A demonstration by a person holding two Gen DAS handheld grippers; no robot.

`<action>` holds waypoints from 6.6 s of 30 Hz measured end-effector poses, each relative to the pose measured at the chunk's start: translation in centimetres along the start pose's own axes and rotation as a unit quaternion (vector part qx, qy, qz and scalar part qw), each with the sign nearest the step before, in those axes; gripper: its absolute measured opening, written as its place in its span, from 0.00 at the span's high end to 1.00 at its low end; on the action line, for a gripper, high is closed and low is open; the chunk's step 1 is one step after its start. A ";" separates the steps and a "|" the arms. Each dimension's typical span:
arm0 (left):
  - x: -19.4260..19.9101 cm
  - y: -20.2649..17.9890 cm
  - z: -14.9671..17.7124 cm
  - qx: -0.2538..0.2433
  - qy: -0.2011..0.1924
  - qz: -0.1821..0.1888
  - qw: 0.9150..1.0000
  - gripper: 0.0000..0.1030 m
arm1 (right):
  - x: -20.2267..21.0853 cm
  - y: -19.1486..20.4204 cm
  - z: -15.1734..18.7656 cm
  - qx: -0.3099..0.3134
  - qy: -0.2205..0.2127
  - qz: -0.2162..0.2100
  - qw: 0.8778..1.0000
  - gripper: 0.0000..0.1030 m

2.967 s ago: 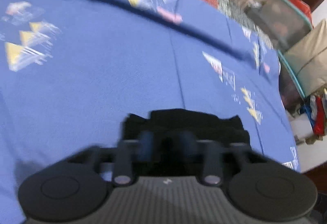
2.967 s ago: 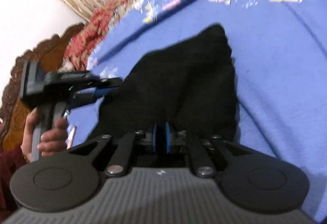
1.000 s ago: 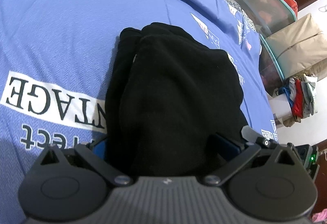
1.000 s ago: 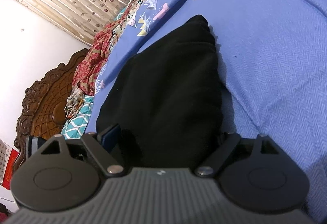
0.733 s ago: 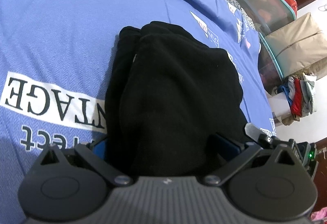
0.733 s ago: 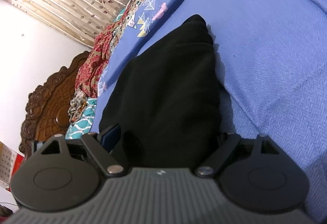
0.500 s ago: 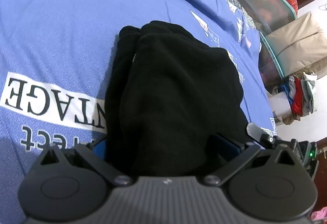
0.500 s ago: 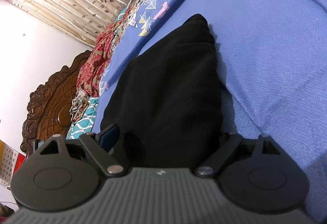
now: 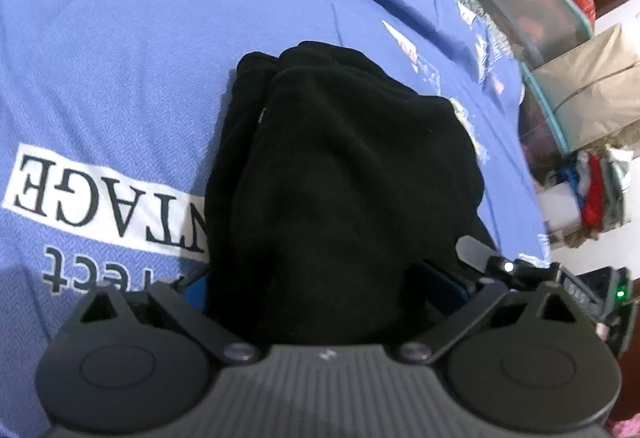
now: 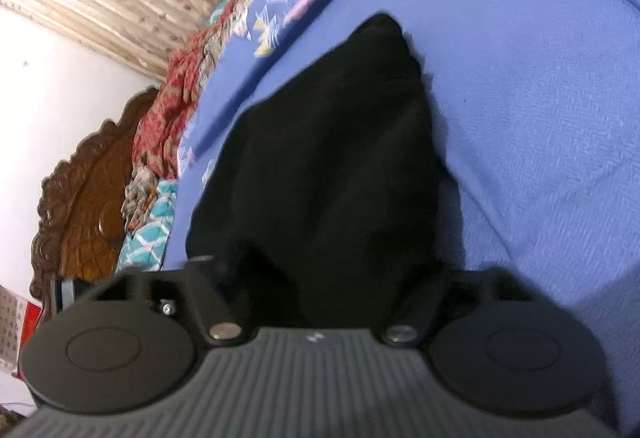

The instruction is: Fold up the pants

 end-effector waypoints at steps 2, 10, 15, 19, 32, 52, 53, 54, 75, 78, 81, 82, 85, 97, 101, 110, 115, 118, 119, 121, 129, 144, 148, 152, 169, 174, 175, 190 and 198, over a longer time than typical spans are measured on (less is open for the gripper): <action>0.4 -0.4 -0.2 -0.003 0.006 0.007 1.000 0.19 | 0.3 0.9 0.3 0.010 0.000 -0.003 1.000 0.48; 5.9 -1.7 -5.0 0.031 -0.063 0.005 0.998 0.50 | -0.8 10.2 -0.8 0.195 0.007 -0.013 0.981 0.63; 10.4 -4.1 -12.1 0.000 -0.168 0.003 0.986 0.50 | -3.5 15.4 -6.4 0.300 -0.035 -0.051 0.952 0.63; 10.4 -5.5 -18.6 -0.018 -0.225 -0.001 0.974 0.49 | -6.5 16.8 -12.0 0.366 -0.066 -0.062 0.926 0.63; -10.3 0.6 -24.0 0.071 -0.131 -0.128 0.981 0.25 | -19.0 -5.2 -19.6 0.068 -0.012 0.049 0.996 0.35; 2.2 -1.4 -10.1 -0.028 -0.127 -0.246 0.961 0.01 | -9.3 2.0 -8.0 0.121 -0.033 0.104 0.987 0.17; 2.8 -1.4 -9.1 -0.030 -0.130 -0.254 0.958 0.00 | -9.1 2.7 -7.0 0.127 -0.034 0.108 0.985 0.16; 3.4 -1.4 -8.2 -0.031 -0.131 -0.259 0.956 0.00 | -8.9 3.1 -6.0 0.134 -0.034 0.114 0.984 0.16; 8.6 -2.6 -0.2 -0.085 -0.154 -0.367 0.913 0.00 | -7.2 6.8 1.9 0.140 0.010 0.165 0.976 0.05; 8.8 -2.7 0.0 -0.087 -0.157 -0.370 0.912 0.00 | -7.1 6.8 2.0 0.138 0.009 0.164 0.977 0.05; 8.7 -2.8 0.1 -0.091 -0.157 -0.375 0.909 0.00 | -7.1 6.8 2.1 0.138 0.007 0.165 0.977 0.05; 8.7 -2.8 0.2 -0.091 -0.157 -0.376 0.909 0.00 | -7.1 6.7 2.2 0.137 0.007 0.165 0.977 0.05; 8.4 -2.7 0.3 -0.091 -0.153 -0.378 0.909 0.00 | -7.0 6.7 2.4 0.133 0.008 0.169 0.977 0.05; 6.3 -1.7 1.2 -0.084 -0.099 -0.384 0.914 0.00 | -6.7 6.1 2.7 0.112 0.023 0.179 0.977 0.05; 5.8 -1.5 1.5 -0.078 -0.083 -0.380 0.918 0.00 | -6.4 5.5 2.7 0.098 0.027 0.186 0.977 0.05; 5.5 -1.3 1.4 -0.072 -0.075 -0.379 0.919 0.00 | -6.3 5.2 2.5 0.099 0.037 0.191 0.976 0.05; 5.7 -1.1 1.2 -0.065 -0.078 -0.375 0.921 0.00 | -6.3 5.1 2.4 0.098 0.039 0.191 0.976 0.05; 5.9 -1.1 1.0 -0.065 -0.079 -0.366 0.925 0.00 | -6.4 5.0 2.3 0.097 0.041 0.191 0.976 0.05; 6.0 -1.2 1.0 -0.067 -0.081 -0.360 0.927 0.00 | -6.4 5.0 2.4 0.097 0.041 0.191 0.976 0.05; 6.3 -1.6 0.9 -0.071 -0.090 -0.349 0.930 0.00 | -6.4 5.1 2.4 0.097 0.040 0.191 0.976 0.05; 8.9 -3.5 0.4 -0.079 -0.146 -0.325 0.931 0.00 | -5.9 5.3 1.9 0.110 0.018 0.197 0.974 0.05; 10.1 -4.0 0.3 -0.091 -0.152 -0.351 0.919 0.00 | -5.8 6.0 1.9 0.135 -0.002 0.194 0.972 0.05; 9.9 -3.9 0.5 -0.088 -0.147 -0.360 0.917 0.00 | -5.8 6.0 2.1 0.133 -0.003 0.193 0.972 0.05; 9.7 -3.7 0.5 -0.086 -0.141 -0.365 0.916 0.00 | -5.9 6.0 2.1 0.131 -0.002 0.193 0.972 0.05; 8.2 -3.0 0.9 -0.090 -0.108 -0.371 0.918 0.00 | -5.9 6.0 2.3 0.126 -0.001 0.191 0.974 0.05; 7.4 -2.7 1.0 -0.092 -0.094 -0.374 0.918 0.00 | -5.9 5.9 2.1 0.125 -0.001 0.189 0.974 0.05; 7.3 -2.7 1.1 -0.093 -0.091 -0.376 0.918 0.00 | -5.9 5.9 2.2 0.125 -0.001 0.189 0.974 0.05; 5.7 -2.1 1.8 -0.107 -0.055 -0.381 0.917 0.00 | -5.7 5.6 2.0 0.120 0.000 0.187 0.975 0.05; 5.3 -2.0 2.1 -0.112 -0.044 -0.381 0.917 0.00 | -5.7 5.7 2.0 0.121 0.000 0.187 0.975 0.05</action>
Point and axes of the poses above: each gripper's, at about its wrist camera, not at the fingertips, and x roughly against the way its jaws point, y to its left, z to its underside, the point moved 3 cm from there along -x, roughly the way its jaws point, and after that the axes turned 13 degrees about -z, right-handed, at the moved point
